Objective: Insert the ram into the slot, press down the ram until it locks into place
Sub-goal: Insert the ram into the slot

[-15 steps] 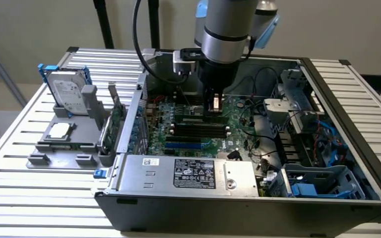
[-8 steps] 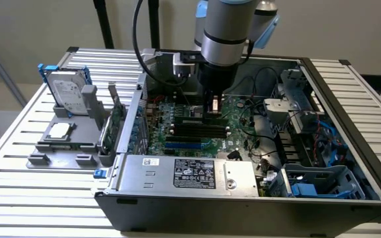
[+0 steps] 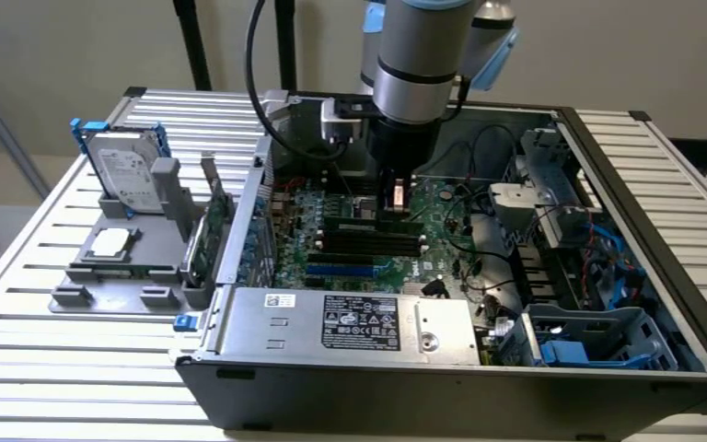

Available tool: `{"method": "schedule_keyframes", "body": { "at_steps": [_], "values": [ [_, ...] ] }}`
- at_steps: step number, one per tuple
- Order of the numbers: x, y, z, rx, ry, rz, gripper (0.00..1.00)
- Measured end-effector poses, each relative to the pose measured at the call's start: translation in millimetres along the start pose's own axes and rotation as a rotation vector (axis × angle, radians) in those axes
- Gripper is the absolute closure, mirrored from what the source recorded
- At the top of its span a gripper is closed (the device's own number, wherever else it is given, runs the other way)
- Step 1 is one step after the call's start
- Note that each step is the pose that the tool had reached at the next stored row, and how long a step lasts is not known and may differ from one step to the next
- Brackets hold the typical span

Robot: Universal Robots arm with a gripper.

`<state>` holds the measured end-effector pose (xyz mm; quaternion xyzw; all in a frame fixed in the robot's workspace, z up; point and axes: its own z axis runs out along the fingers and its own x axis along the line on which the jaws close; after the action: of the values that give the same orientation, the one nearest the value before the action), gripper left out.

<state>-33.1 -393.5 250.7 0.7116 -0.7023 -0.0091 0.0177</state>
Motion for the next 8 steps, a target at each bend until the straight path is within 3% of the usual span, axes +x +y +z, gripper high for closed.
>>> {"method": "schedule_keyframes", "body": {
  "at_steps": [2,6,8],
  "values": [
    [-0.1,0.2,1.3,0.0043,-0.0001,0.0,0.87],
    [-0.1,2.1,4.1,0.023,0.0005,0.0,0.87],
    [-0.2,3.3,5.2,0.0264,0.0016,0.0,0.87]
  ]
}}
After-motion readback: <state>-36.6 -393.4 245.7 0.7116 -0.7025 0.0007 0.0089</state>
